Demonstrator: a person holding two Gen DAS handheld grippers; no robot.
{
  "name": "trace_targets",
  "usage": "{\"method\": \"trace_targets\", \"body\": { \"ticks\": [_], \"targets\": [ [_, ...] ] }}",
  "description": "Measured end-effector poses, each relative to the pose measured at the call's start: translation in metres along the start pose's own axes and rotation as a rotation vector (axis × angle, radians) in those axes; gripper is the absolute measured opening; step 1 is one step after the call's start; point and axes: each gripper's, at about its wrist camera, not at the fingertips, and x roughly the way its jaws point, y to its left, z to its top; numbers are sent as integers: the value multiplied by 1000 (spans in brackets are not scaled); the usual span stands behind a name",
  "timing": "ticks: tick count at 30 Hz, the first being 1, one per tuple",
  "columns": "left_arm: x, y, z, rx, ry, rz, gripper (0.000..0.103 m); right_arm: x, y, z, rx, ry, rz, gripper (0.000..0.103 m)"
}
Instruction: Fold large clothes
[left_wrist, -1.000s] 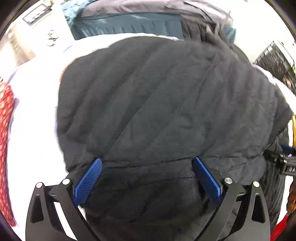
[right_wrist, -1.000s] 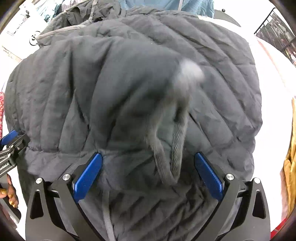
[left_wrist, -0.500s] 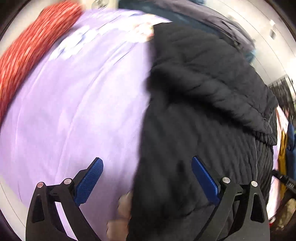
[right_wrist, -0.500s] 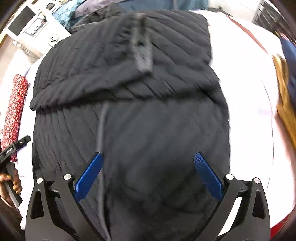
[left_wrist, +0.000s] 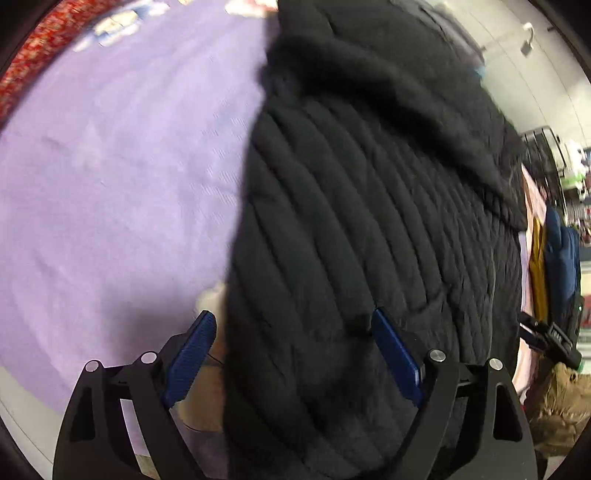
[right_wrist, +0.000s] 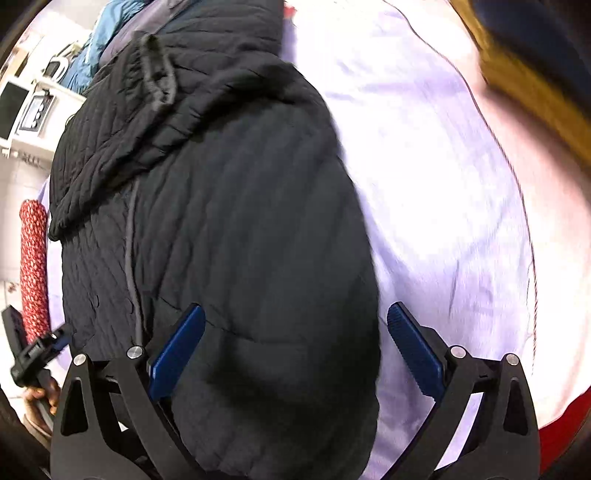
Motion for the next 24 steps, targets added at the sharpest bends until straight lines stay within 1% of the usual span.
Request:
{"method": "trace_targets", "body": {
  "ticks": [2,3,7,10,15,18,23,24],
  "targets": [
    [9,-4,-3,5,23,-6,83,4,-12,1,29,21,19,96],
    [12,-6,-5,5,30,-11,83,5,-20,-5,50,31,38,93],
    [10,-4,-21,-2,32,-42,83,5,-34,-14,88,45,110,92],
    [10,-1,-29,1,43,-63,80,6,-35,-24,57,58,127,91],
    [9,2,-35,-7,56,-84,78,17,-33,-45,17,108,156,91],
    [14,-6,-33,-10,63,-86,77,17,-35,-46,5,117,174,91],
    [4,6,-41,3,99,-102,74,20,-35,-46,-30,146,186,91],
    [5,7,-43,2,110,-109,73,24,-28,-45,-36,149,185,91]
  ]
}}
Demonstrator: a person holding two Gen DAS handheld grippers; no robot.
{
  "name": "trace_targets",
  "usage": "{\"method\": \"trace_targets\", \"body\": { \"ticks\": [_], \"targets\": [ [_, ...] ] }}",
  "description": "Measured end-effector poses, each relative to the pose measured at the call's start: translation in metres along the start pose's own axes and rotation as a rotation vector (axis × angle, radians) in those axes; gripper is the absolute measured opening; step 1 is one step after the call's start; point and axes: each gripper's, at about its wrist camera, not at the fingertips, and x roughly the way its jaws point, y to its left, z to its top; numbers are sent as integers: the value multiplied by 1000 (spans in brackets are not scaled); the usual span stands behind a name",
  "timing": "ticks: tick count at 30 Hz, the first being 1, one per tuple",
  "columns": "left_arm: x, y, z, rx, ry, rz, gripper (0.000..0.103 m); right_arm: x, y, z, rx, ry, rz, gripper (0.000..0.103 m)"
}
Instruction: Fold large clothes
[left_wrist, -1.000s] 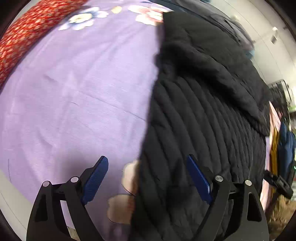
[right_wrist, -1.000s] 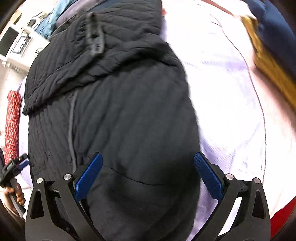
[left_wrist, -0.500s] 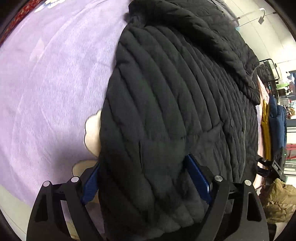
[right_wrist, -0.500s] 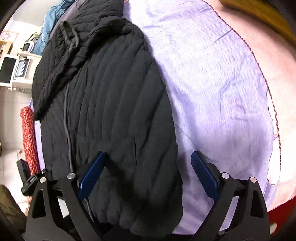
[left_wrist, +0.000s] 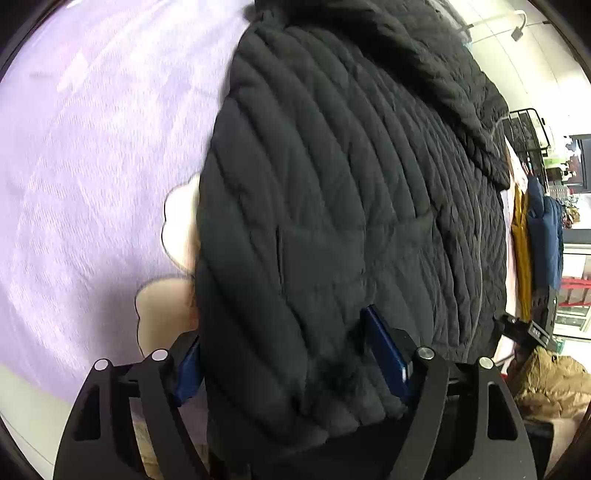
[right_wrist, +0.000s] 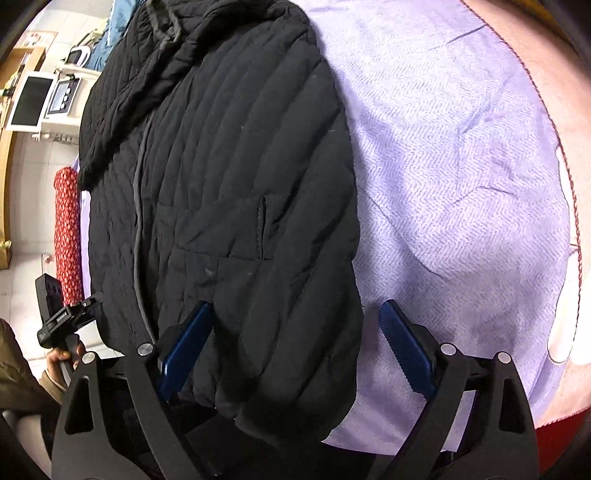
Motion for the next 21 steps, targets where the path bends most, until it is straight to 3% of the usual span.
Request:
{"method": "trace_targets", "body": {
  "ticks": [6,8,11,16,20,21],
  "targets": [
    [4,9,-24,14,55,-40,67,4,3,-16,-40,86,50,91],
    [5,11,-29,5,40,-49,66,10,6,-27,-75,125,43,87],
    [7,10,-28,-19,17,-33,62,11,13,-32,-107,120,2,79],
    [2,3,-18,-36,-9,-38,43,4,15,-17,-63,86,6,54],
    [6,5,-13,-19,10,-34,41,8,15,-6,-49,106,38,52],
    [7,6,-13,-23,12,-35,38,11,13,-4,-40,111,39,48]
  ]
}}
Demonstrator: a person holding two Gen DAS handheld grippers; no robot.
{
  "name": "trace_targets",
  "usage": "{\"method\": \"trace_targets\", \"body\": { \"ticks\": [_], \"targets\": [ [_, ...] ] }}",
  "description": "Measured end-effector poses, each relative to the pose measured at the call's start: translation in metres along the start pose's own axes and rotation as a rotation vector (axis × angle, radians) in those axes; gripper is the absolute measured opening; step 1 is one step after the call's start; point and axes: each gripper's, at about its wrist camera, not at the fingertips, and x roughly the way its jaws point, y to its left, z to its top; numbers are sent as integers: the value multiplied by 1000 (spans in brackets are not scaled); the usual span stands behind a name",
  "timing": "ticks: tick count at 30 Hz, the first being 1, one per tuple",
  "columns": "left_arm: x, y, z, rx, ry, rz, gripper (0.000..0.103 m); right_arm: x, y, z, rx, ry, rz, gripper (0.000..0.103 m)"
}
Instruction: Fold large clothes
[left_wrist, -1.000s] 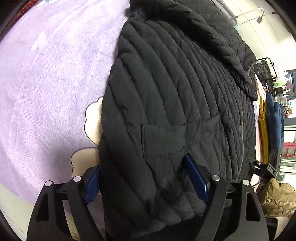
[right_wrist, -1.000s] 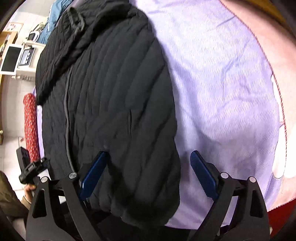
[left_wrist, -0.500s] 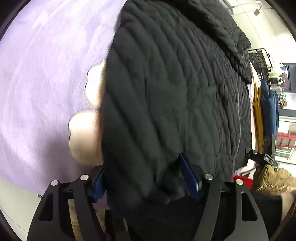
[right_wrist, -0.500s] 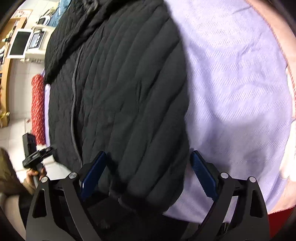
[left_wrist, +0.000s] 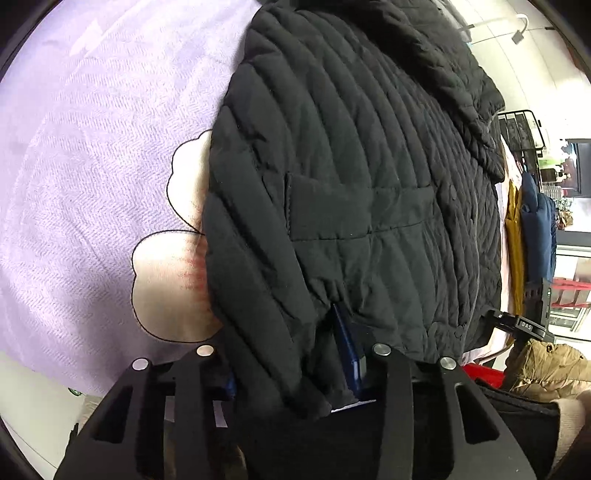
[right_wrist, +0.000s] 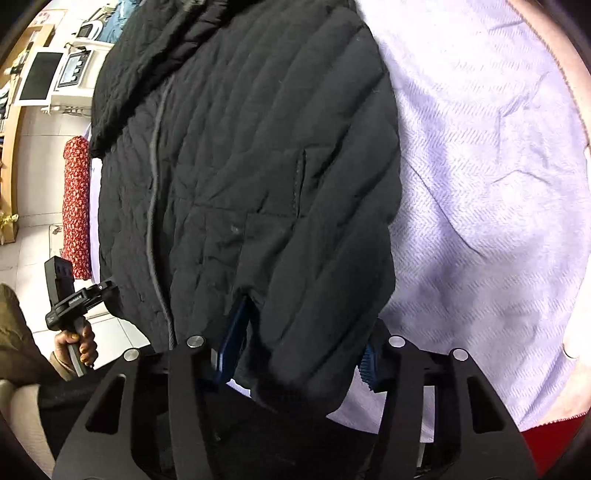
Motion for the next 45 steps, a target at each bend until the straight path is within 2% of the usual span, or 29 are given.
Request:
{"method": "trace_targets", "body": {
  "ticks": [4,7,11,16,19,21,24,28,30,34,39,41,43,45],
  "targets": [
    [-8,-4,-3,46,-5,-1,17,-4,0,-3,-2,8,36,22],
    [-13,-8,-6,84,1,-7,13,-10,12,-10,-72,6,33,16],
    [-25,-10,-14,101,26,-46,10,-21,22,-20,-114,21,50,13],
    [-31,-11,-39,170,113,-27,10,-25,28,-42,-156,99,46,12],
    [-34,1,-57,142,143,-40,10,-23,19,-62,-126,158,64,12],
    [-35,8,-60,93,139,-60,9,-23,12,-64,-82,166,81,12],
    [-34,3,-50,97,132,-42,9,-23,16,-47,-89,157,78,12],
    [-41,-25,-30,196,112,-17,9,-34,37,-17,-144,113,124,11],
    [-57,-39,-10,243,48,-17,9,-42,54,3,-206,79,130,11],
    [-90,-54,46,267,-108,-45,9,-64,84,48,-313,-27,103,11],
    [-107,-80,123,321,-271,20,9,-101,93,132,-289,-234,64,11],
    [-118,-87,154,313,-331,13,9,-123,98,165,-265,-320,64,11],
    [-124,-98,178,305,-371,7,9,-140,97,188,-243,-359,87,11],
    [-123,-112,201,315,-404,45,9,-153,100,208,-247,-395,79,11]
  ]
}}
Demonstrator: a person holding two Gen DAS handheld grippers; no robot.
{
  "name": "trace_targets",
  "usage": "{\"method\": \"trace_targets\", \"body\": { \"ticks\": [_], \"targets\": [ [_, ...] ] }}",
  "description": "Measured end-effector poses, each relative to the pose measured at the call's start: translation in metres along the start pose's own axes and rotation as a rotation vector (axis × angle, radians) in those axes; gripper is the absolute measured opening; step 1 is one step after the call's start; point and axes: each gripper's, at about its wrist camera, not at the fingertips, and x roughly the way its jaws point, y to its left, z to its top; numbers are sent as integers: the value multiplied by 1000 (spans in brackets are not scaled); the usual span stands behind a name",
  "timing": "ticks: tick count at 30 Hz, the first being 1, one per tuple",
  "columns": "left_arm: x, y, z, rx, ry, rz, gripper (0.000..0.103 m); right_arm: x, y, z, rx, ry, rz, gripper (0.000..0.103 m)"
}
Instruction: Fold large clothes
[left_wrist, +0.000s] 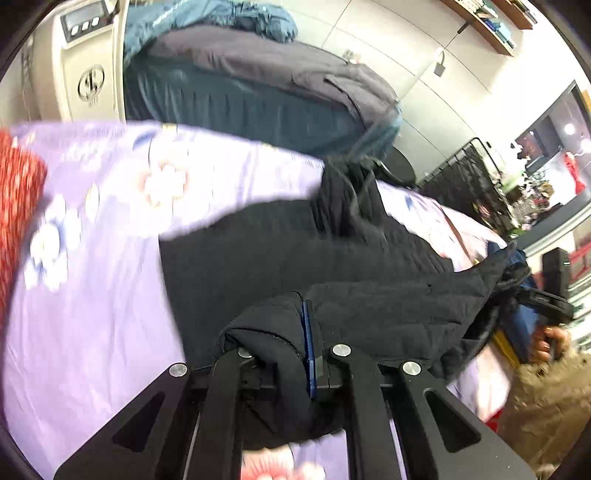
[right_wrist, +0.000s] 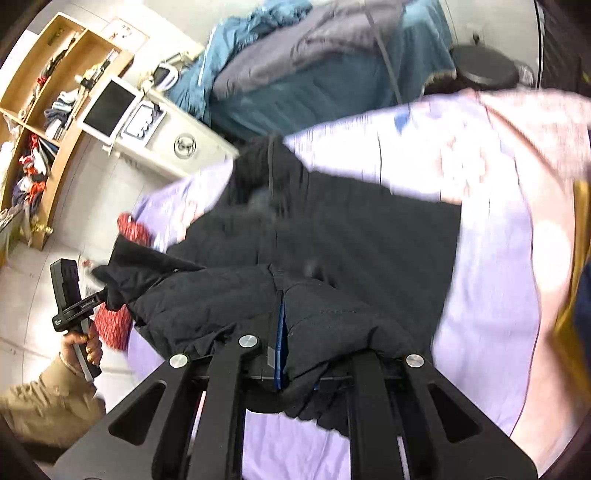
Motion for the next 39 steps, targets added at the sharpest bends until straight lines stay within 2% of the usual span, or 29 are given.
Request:
{"method": "trace_targets", "body": {
  "ticks": [5,8,14,18,21,22,24,25,27,29,30,31,33,35,37,39],
  "targets": [
    [27,-5,28,-2,5,85,9,15,5,37,39,-28,-28,12],
    [46,-3,36,-12,28,120,9,32,2,41,94,-25,-33,12],
    [80,9,51,-83,73,134,13,58,-16,50,212,-21,-36,12],
    [94,19,57,-160,111,107,14,74,-31,55,301,-21,-36,12],
    [97,30,62,-242,131,52,16,85,-39,57,338,-16,-48,12],
    [95,36,63,-287,135,11,18,88,-41,57,345,-12,-52,12],
    [88,47,63,-385,131,-82,24,94,-47,57,363,-3,-52,12],
    [79,57,62,-467,107,-173,31,96,-51,56,378,-1,-49,12],
    [64,72,58,-579,72,-307,38,99,-59,54,413,0,-29,12],
    [47,84,55,-638,45,-349,43,100,-62,54,423,3,-17,12],
    [37,86,54,-632,24,-322,50,101,-63,55,425,5,-16,12],
    [27,86,54,-610,0,-268,68,102,-64,55,428,8,-17,12],
    [-2,81,53,-506,-69,-17,86,105,-68,55,455,14,-12,12],
    [-16,74,49,-435,-86,79,87,108,-74,54,504,17,13,12],
    [-21,63,42,-390,-69,110,87,110,-84,52,592,21,64,13],
    [-21,36,27,-298,-41,145,87,109,-90,51,652,22,104,17]
  ]
}}
